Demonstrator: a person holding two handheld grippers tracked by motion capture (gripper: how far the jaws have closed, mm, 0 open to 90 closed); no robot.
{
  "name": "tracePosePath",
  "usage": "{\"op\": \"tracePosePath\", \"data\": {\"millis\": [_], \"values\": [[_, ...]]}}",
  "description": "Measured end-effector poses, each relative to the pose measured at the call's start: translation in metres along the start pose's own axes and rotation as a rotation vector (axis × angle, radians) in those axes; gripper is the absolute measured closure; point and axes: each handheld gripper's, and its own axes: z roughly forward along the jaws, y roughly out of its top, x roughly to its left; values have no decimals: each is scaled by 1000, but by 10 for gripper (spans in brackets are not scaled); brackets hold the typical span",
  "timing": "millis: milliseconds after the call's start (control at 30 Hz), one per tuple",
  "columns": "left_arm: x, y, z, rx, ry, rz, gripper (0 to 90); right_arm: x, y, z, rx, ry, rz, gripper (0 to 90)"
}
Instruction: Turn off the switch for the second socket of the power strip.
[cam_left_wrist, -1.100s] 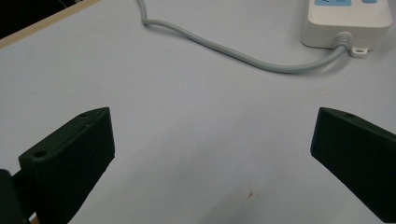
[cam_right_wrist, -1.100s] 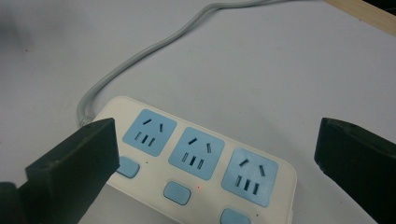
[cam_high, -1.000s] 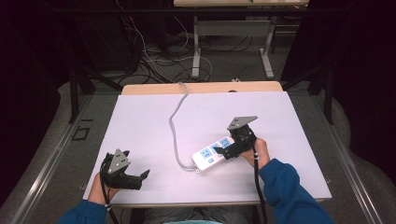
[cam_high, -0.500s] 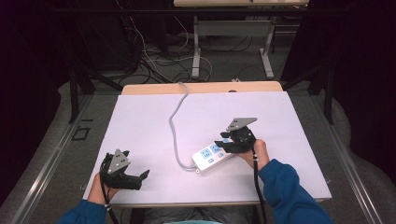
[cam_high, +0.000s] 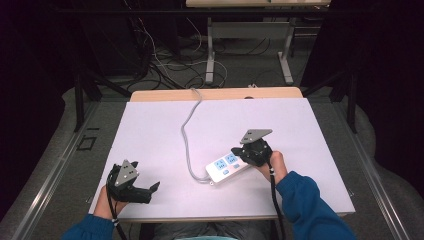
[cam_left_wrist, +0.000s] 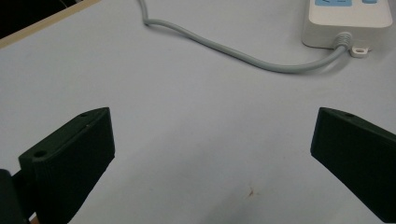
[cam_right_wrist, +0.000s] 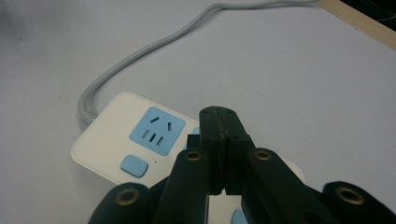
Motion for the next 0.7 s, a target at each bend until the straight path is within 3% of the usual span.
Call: {"op": "tracePosePath", "data": {"millis": [33,367,700], "values": [[0,0,0,0,7,8,0,0,0,0,22,2,-7,900],[0,0,0,2,-5,-1,0,3,-1,3,41,-14,-41,900],[1,0,-1,4,7,7,0,6,-3,8,90,16,-51,900]]}}
